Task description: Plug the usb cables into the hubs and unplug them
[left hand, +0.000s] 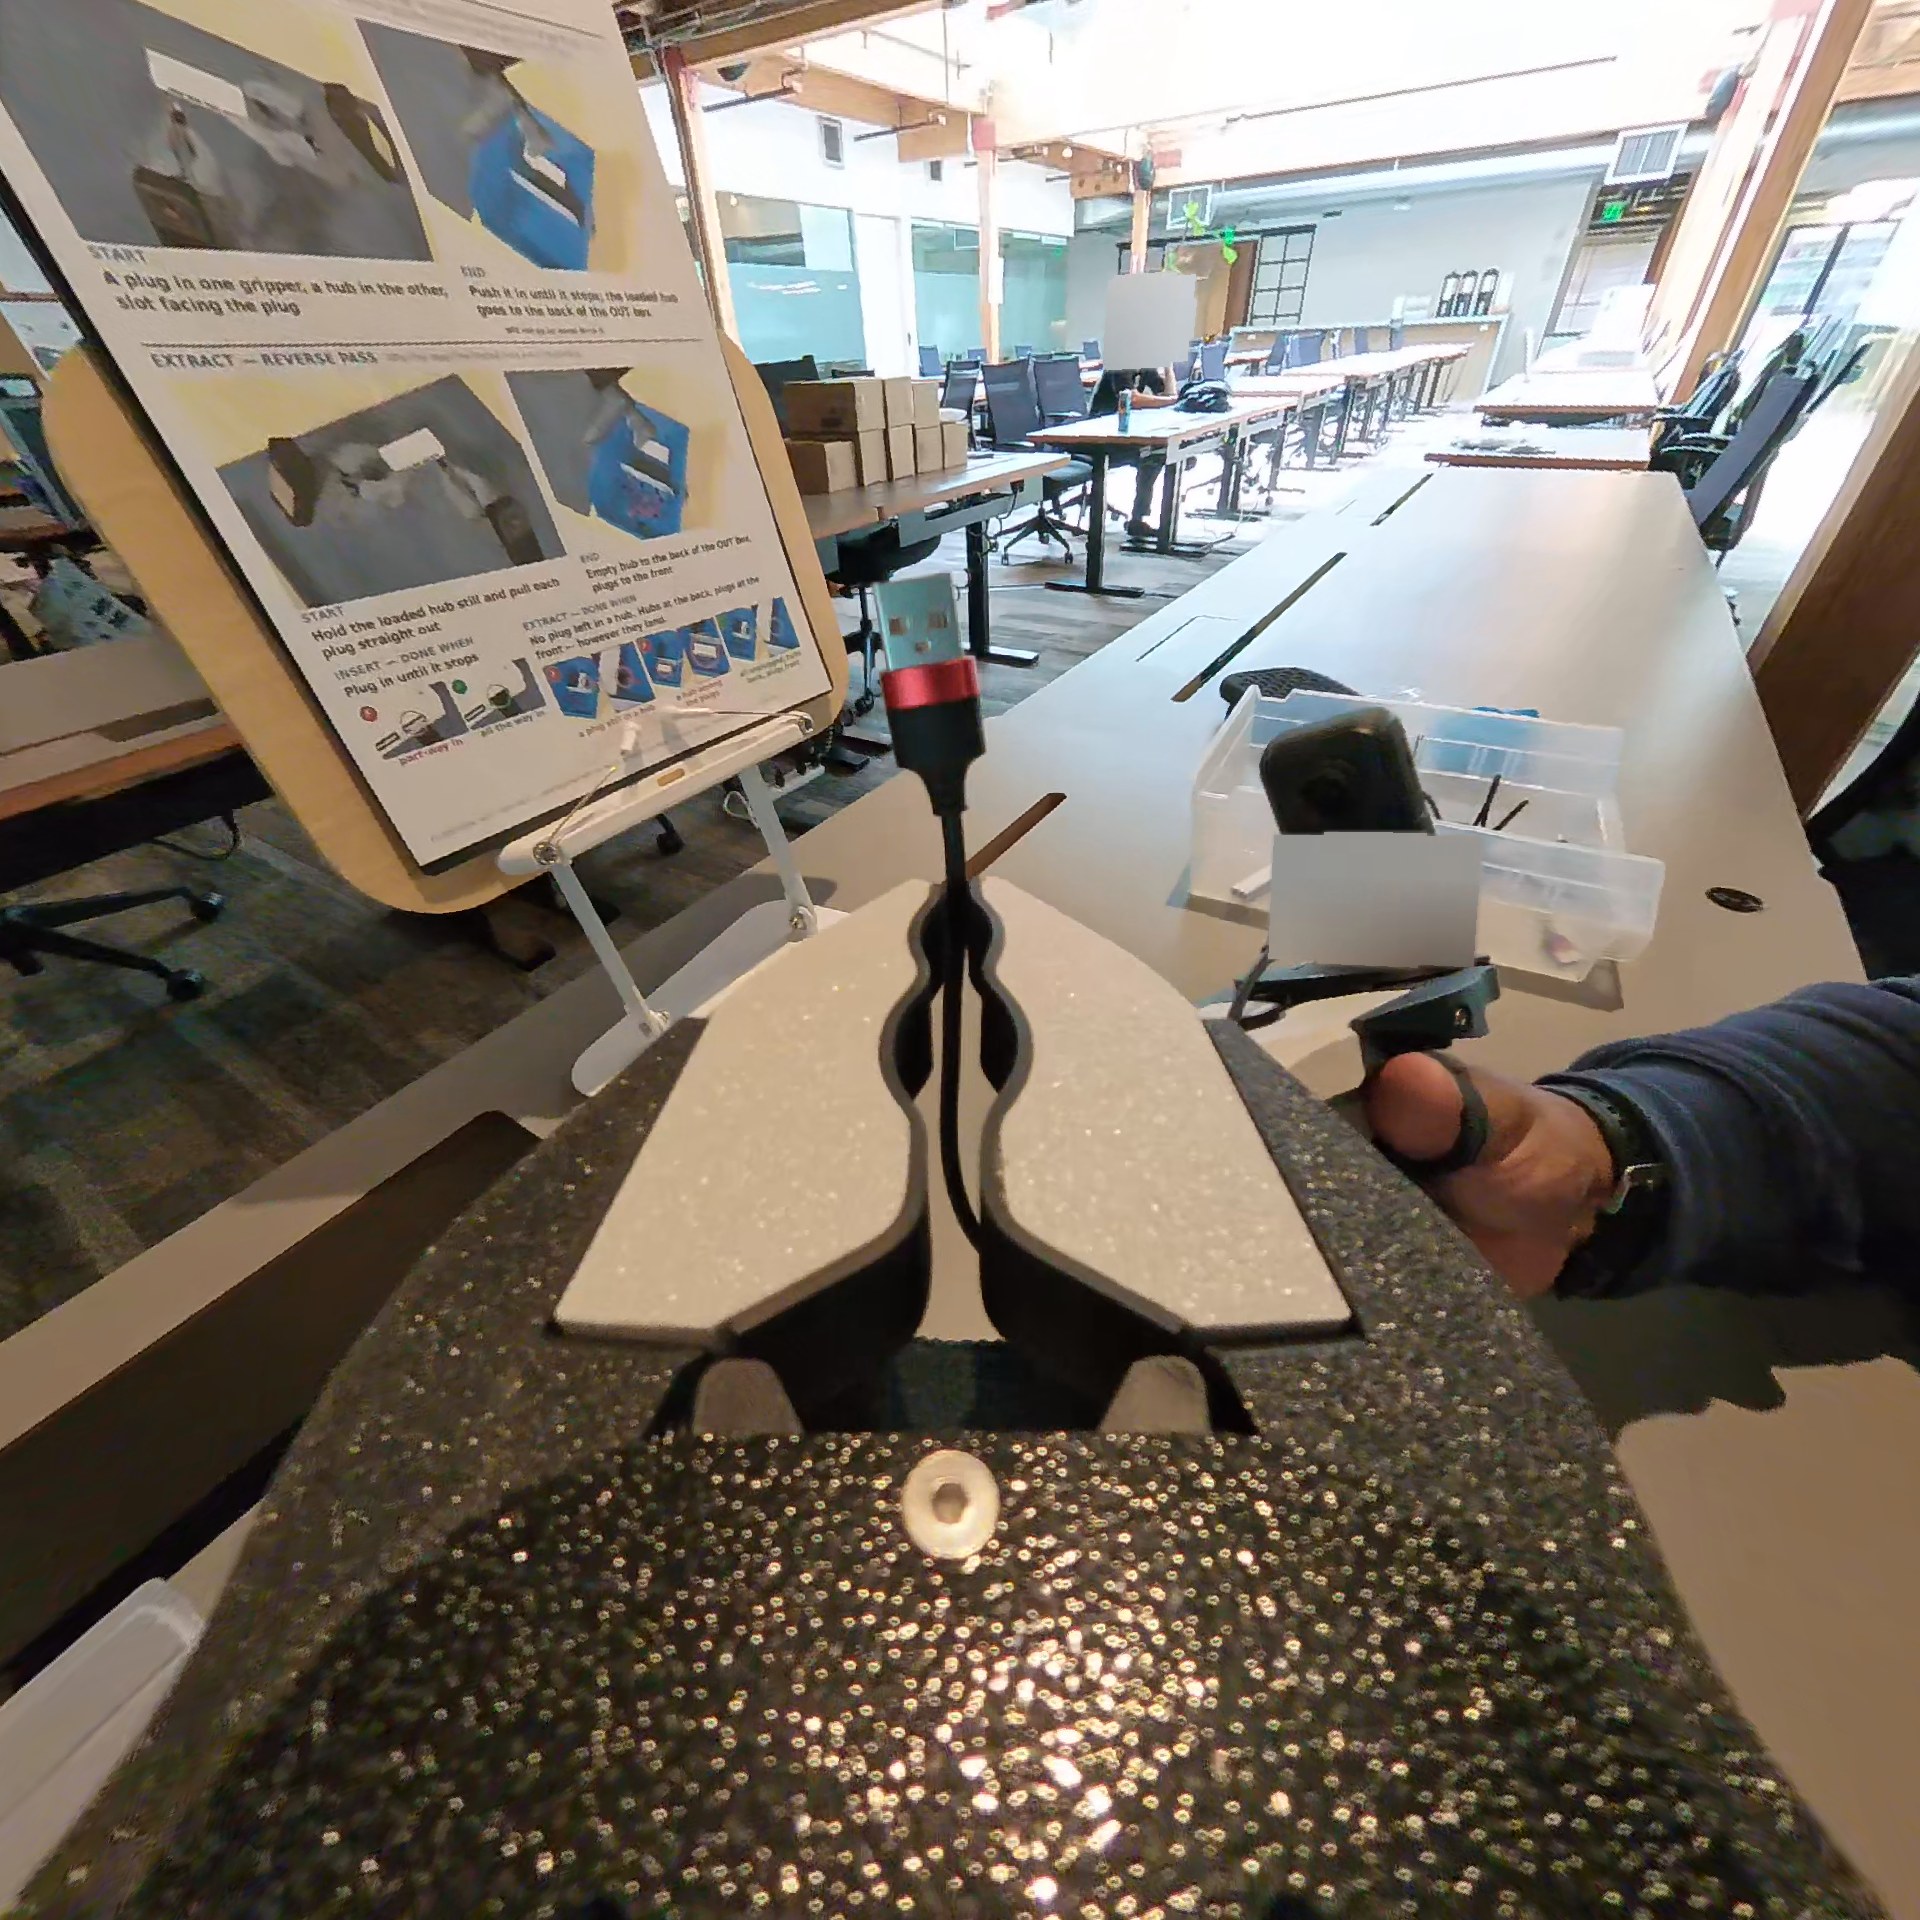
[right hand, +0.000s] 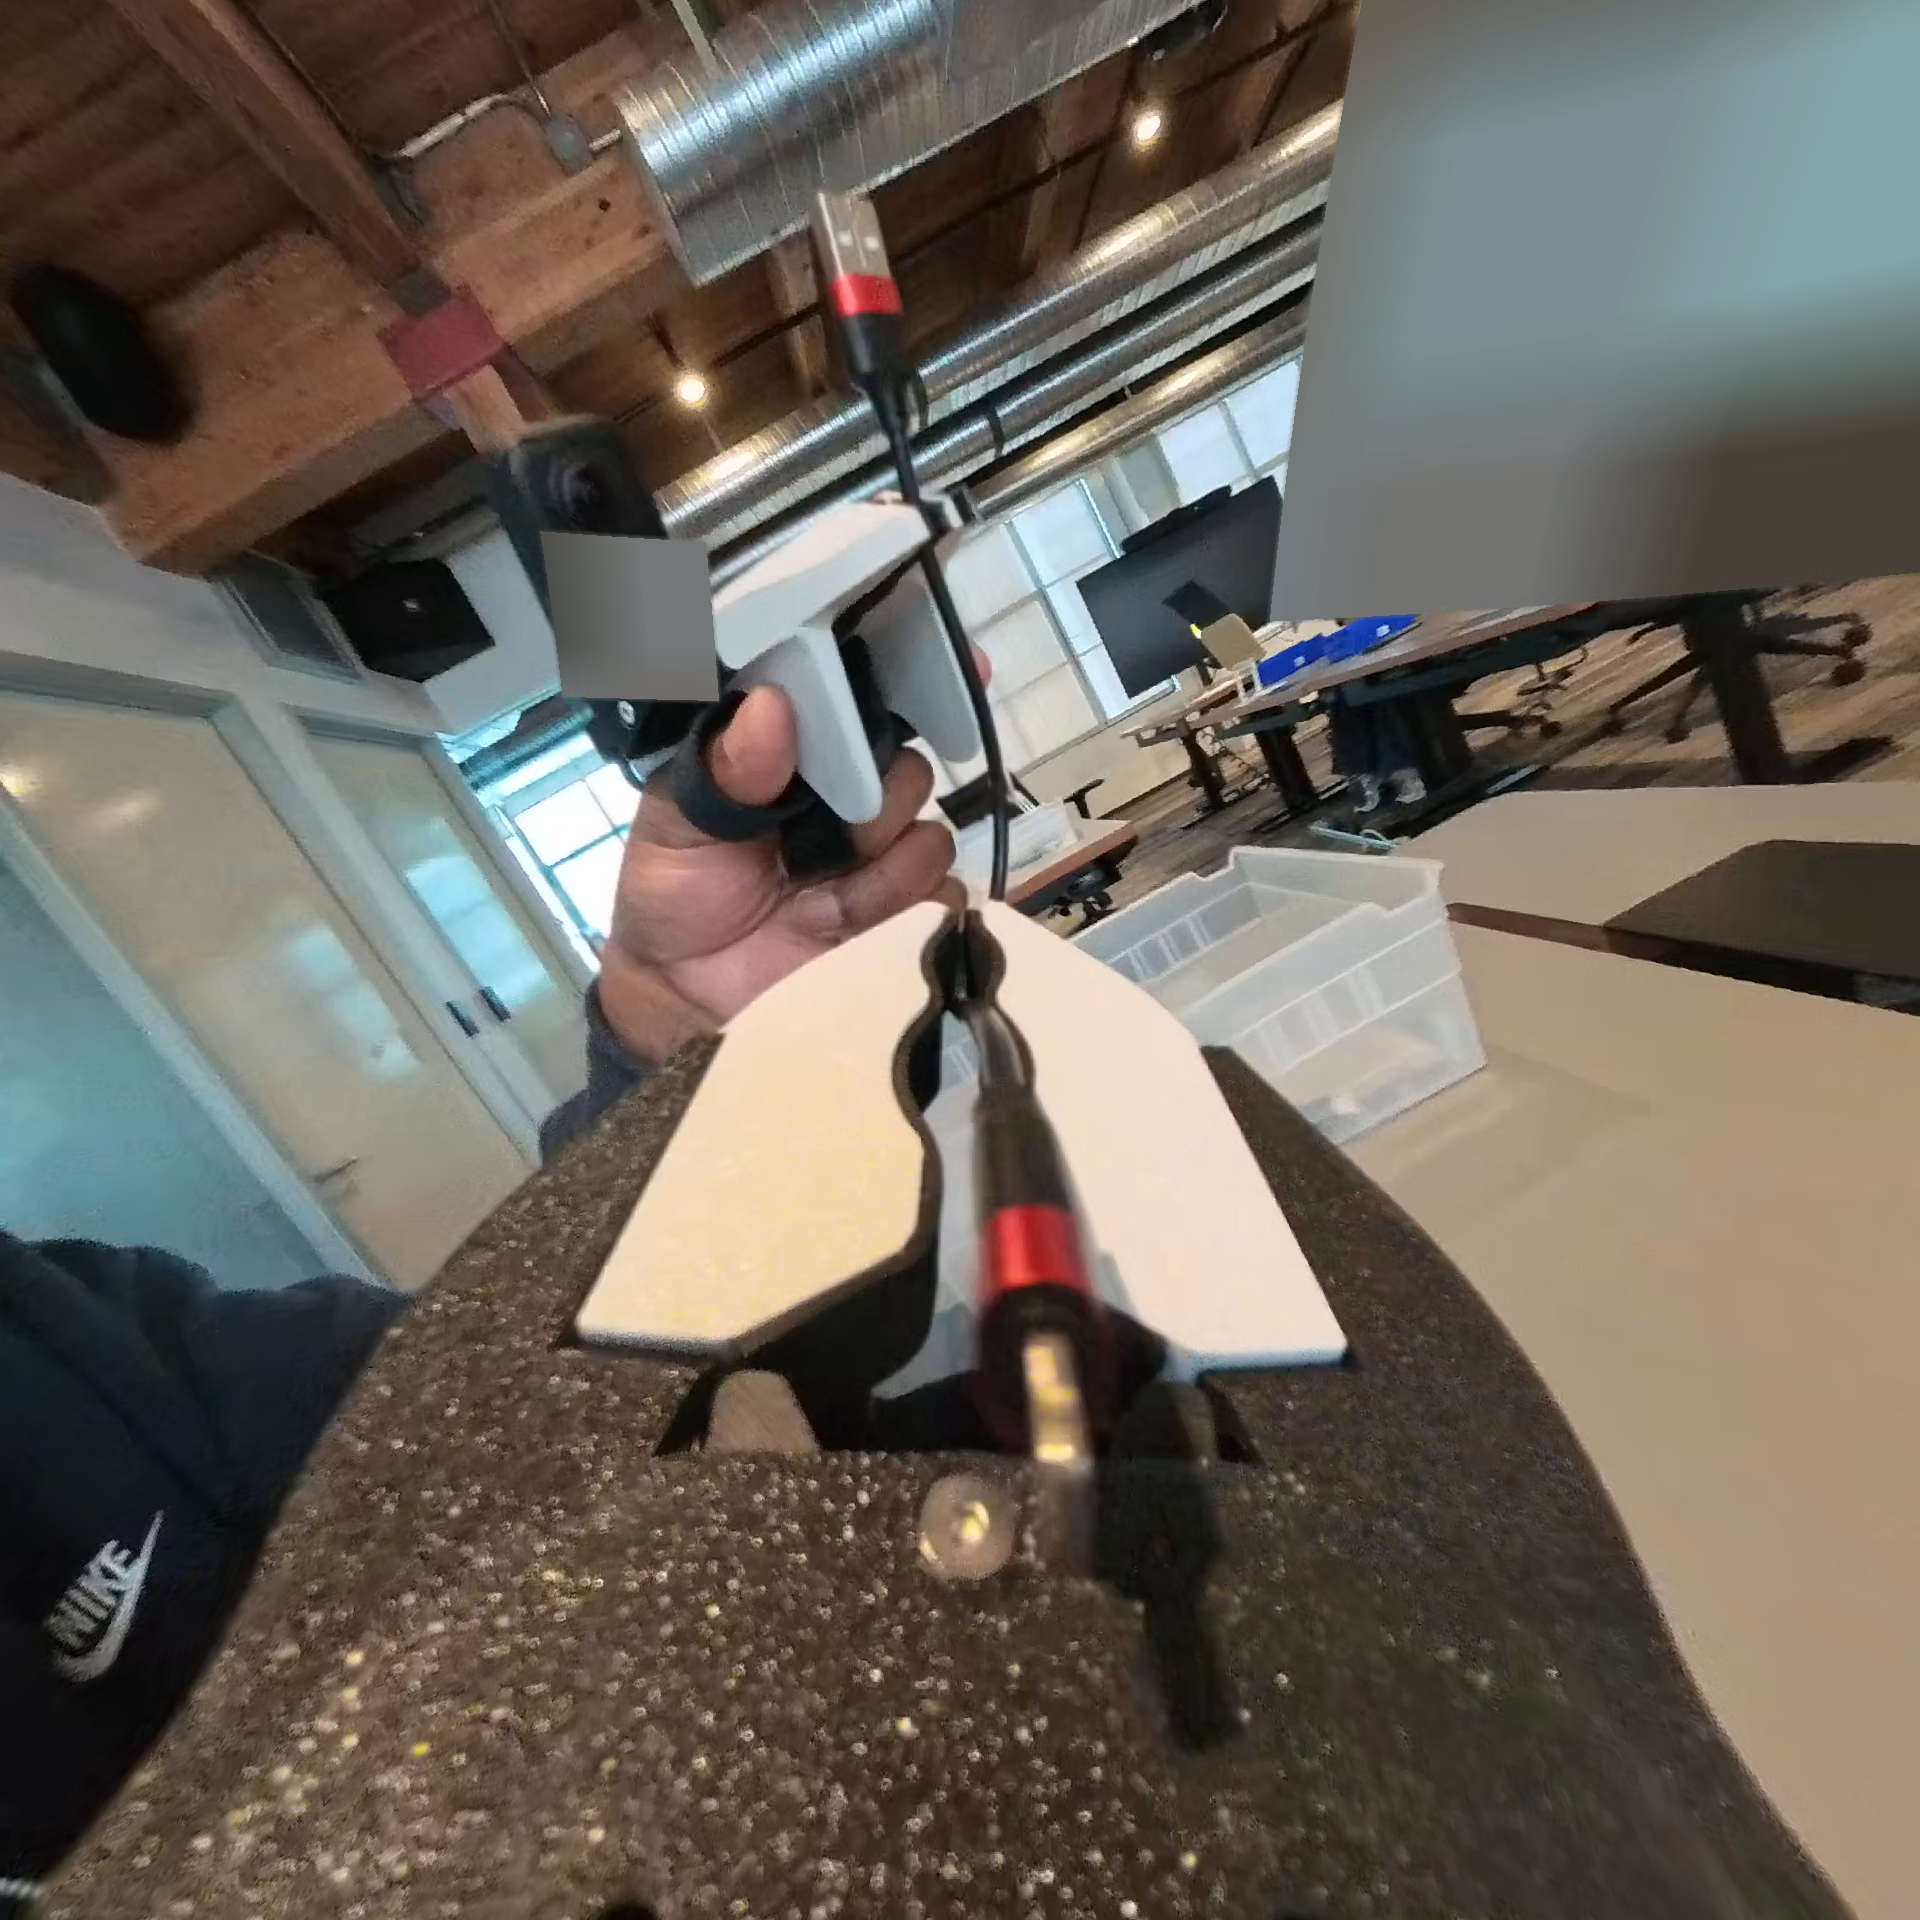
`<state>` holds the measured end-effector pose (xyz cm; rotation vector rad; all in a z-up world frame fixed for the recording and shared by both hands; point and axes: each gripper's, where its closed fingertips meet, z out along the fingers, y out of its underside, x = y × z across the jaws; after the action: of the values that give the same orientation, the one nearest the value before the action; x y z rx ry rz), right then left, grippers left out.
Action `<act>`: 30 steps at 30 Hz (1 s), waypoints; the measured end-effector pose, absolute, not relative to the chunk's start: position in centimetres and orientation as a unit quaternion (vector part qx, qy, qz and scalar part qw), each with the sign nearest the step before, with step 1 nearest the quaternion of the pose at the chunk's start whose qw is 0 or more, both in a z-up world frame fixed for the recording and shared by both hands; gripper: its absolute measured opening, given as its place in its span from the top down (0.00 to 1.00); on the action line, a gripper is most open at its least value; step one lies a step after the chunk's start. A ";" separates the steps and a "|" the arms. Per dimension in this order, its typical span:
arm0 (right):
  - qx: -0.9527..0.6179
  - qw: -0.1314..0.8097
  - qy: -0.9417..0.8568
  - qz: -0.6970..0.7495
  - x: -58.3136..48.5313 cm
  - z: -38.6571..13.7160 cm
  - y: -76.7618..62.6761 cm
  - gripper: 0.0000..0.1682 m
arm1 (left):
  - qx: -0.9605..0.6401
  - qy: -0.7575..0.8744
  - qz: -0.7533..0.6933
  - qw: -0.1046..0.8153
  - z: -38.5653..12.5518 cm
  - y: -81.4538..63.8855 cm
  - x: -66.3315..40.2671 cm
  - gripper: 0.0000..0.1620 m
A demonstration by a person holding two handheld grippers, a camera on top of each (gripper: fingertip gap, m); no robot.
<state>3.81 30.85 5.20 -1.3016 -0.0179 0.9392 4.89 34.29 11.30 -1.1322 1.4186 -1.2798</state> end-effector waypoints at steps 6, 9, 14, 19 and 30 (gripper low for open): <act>-0.618 0.700 -0.025 0.357 4.8 4.9 30.7 1.00 | -0.451 0.605 -0.521 0.400 10.0 33.1 5.3 0.97; -0.629 0.709 -0.032 0.317 6.2 5.5 29.8 1.00 | -0.451 0.612 -0.521 0.388 9.7 32.7 5.4 0.84; -0.639 0.734 -0.028 0.229 11.0 7.6 25.3 1.00 | -0.421 0.636 -0.524 0.379 9.8 31.3 5.3 0.70; -0.664 0.740 -0.019 0.103 16.4 10.6 17.4 1.00 | -0.413 0.649 -0.519 0.373 9.2 30.3 5.7 0.70; -0.704 0.702 -0.029 -0.103 24.7 16.1 -2.1 1.00 | -0.416 0.682 -0.489 0.349 6.4 28.8 7.2 0.72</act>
<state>24.68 -2.13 16.10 -1.5661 -0.0638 -0.2294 7.18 28.79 6.37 -1.0783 1.7688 -1.2684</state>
